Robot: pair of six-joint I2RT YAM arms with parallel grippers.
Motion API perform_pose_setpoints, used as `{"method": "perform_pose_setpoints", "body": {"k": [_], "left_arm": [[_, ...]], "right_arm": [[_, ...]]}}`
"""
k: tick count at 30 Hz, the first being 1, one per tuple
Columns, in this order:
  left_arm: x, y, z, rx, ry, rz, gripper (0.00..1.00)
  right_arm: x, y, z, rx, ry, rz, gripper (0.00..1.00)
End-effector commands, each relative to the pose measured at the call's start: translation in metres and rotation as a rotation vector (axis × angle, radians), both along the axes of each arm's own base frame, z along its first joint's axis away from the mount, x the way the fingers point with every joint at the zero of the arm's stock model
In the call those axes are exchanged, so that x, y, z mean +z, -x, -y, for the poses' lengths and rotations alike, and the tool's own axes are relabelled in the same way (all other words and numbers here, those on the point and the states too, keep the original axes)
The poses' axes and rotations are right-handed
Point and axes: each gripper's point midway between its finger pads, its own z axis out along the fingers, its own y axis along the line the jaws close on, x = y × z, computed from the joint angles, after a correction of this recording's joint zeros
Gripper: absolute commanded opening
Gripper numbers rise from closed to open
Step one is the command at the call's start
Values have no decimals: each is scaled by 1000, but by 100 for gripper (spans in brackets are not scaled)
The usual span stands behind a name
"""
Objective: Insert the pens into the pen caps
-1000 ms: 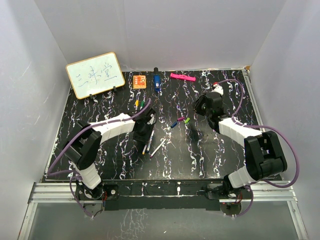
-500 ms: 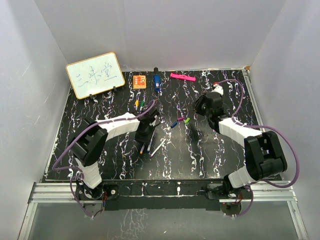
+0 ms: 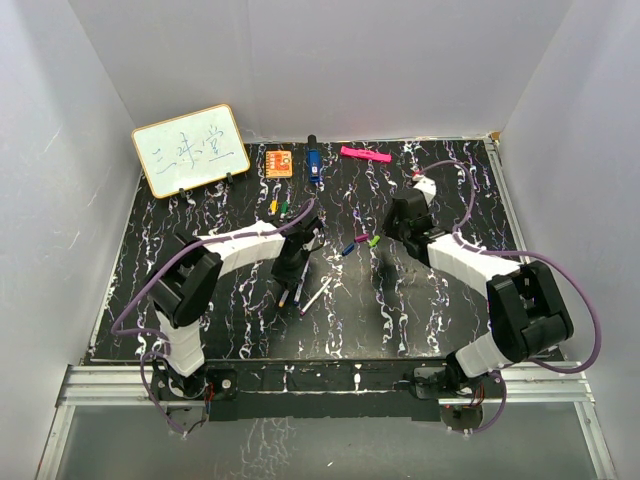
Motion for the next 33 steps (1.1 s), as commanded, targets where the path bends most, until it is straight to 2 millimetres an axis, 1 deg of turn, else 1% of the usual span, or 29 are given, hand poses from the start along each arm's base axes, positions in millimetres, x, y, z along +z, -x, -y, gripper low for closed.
{"method": "perform_pose_setpoints", "body": {"k": [1,3,5,9,15,18,20,26,27,29,33], "left_arm": [[-31,17,-16,-27,-78,-77,0],[-25,13,-18,-25,-82,-40,0],[-14,5,-20,-15,-77,20,0],[16,-12,-21,10,-45,153,0],[53,-32,-12,46,52,312,0],[66,-38,-8,54,89,363,0],[73,-41,-7,54,92,380,0],[81,-46,-6,48,101,408,0],[82,-47,-5,49,104,410,0],[83,-48,-4,49,108,414,0],[82,-48,-4,52,109,412,0]], "right_arm": [[11,-6,-6,-23,68,15,22],[5,-7,-10,-20,69,-4,24],[-2,-8,-14,-21,82,-29,26],[-17,-10,-18,-40,126,-89,32],[-30,-10,-19,-72,165,-145,33],[-33,-10,-19,-77,168,-157,33],[-35,-9,-18,-84,171,-168,33],[-42,-5,-19,-83,173,-196,33],[-42,-5,-21,-80,171,-196,33],[-53,-4,-22,-74,179,-217,33],[-58,-6,-26,-65,175,-224,33]]}}
